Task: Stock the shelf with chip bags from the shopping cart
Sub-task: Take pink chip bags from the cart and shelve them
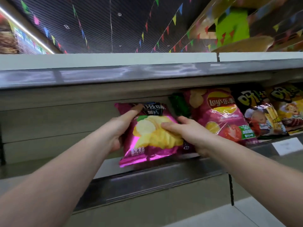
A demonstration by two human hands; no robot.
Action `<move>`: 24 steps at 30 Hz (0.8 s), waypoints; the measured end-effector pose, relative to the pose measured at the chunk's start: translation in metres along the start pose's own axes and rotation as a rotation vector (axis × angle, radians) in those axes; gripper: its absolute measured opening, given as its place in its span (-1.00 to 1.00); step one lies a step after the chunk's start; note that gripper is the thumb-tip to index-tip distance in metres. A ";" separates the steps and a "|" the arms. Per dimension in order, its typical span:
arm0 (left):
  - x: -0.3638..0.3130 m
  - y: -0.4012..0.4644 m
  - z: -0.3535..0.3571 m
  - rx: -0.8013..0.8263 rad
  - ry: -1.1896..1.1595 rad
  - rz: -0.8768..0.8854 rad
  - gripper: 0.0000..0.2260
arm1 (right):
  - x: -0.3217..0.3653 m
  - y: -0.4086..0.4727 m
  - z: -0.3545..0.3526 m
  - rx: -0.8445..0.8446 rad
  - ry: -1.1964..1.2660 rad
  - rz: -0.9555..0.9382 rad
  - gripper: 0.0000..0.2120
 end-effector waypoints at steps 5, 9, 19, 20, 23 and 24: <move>0.016 0.017 -0.001 -0.011 0.008 -0.037 -0.81 | -0.018 0.046 -0.003 -0.143 0.031 0.077 -0.52; 0.000 0.046 -0.007 -0.114 0.275 0.078 -0.86 | -0.027 0.074 0.010 -0.117 0.101 0.108 -0.58; -0.005 0.095 0.035 0.010 0.423 0.222 -0.45 | -0.032 0.121 -0.013 -0.275 -0.205 0.061 -0.53; -0.005 0.099 0.034 -0.021 0.451 0.229 -0.40 | -0.031 0.122 -0.013 -0.275 -0.241 0.052 -0.52; -0.005 0.105 0.029 -0.112 0.547 0.260 -0.40 | -0.027 0.124 -0.013 -0.264 -0.352 0.025 -0.53; -0.004 0.106 0.026 -0.143 0.572 0.260 -0.40 | -0.025 0.124 -0.013 -0.261 -0.383 0.014 -0.52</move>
Point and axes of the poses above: each hand's wrist, its own y-axis towards the middle knuckle, its own z-axis out of the palm, x = y × z, the point moved 10 cm from there along y, towards the middle knuckle, and after that the axes turned 1 degree about y, right-handed, at the moved point
